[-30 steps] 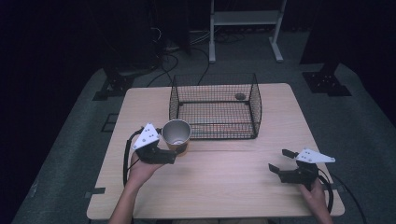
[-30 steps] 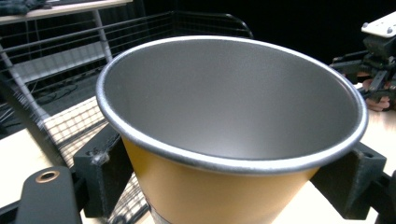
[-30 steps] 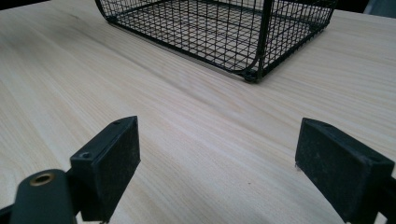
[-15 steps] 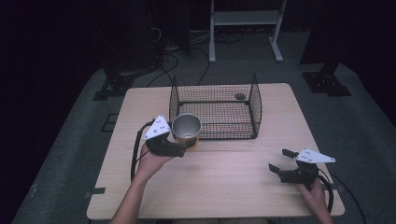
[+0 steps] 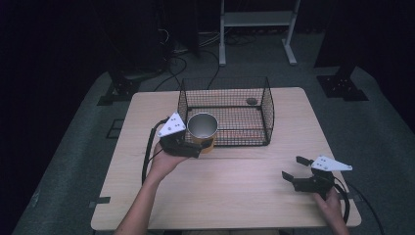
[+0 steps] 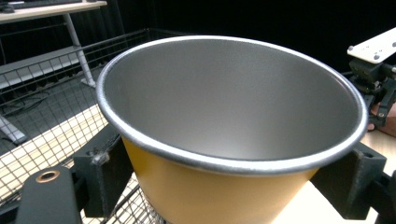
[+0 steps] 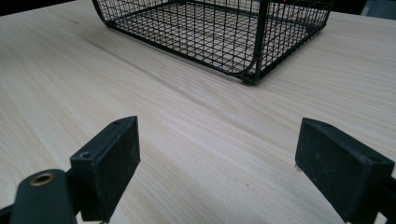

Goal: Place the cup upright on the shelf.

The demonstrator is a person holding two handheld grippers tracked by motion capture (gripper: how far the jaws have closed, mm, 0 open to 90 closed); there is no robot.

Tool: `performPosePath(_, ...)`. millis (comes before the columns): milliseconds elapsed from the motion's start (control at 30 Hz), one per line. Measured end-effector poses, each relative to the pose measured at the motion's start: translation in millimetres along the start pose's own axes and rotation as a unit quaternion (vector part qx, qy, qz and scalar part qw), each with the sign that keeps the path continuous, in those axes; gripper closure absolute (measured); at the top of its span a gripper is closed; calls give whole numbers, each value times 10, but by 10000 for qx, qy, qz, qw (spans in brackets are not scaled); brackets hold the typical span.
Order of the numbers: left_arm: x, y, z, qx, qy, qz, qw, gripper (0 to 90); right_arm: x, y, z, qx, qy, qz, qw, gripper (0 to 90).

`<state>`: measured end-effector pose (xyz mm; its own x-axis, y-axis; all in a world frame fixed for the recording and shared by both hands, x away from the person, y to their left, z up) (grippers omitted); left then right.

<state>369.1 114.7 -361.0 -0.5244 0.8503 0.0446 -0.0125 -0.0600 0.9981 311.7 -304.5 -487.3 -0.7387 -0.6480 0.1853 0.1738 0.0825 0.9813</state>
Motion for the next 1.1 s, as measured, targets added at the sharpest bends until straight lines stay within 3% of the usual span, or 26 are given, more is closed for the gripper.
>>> performPosePath(367,-129,95,30,-120,-106,22,9999,153,2,0,2,-8,-4,-7,10000,129)
performPosePath(500,-157,107,69,-43,-91,0,9999,154,0,0,7,24,6,-4,10000,129)
performPosePath(867,-304,194,105,-117,-152,19,9998,153,3,1,1,-13,3,-14,10000,129)
performPosePath(1100,-407,216,140,-58,-175,6,9998,154,2,1,3,2,27,-13,10000,129)
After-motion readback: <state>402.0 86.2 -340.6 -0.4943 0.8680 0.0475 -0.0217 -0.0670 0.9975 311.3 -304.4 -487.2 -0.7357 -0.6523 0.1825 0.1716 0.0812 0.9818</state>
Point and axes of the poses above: each handheld gripper's, and its own axes: x roughly backward along the jaws, y roughly out of its top, z roughly to its left, the point moved 2 cm from there along -x, roughly forward along the jaws, and after that the axes turned 14 degrees about -z, right-handed, at the moved point
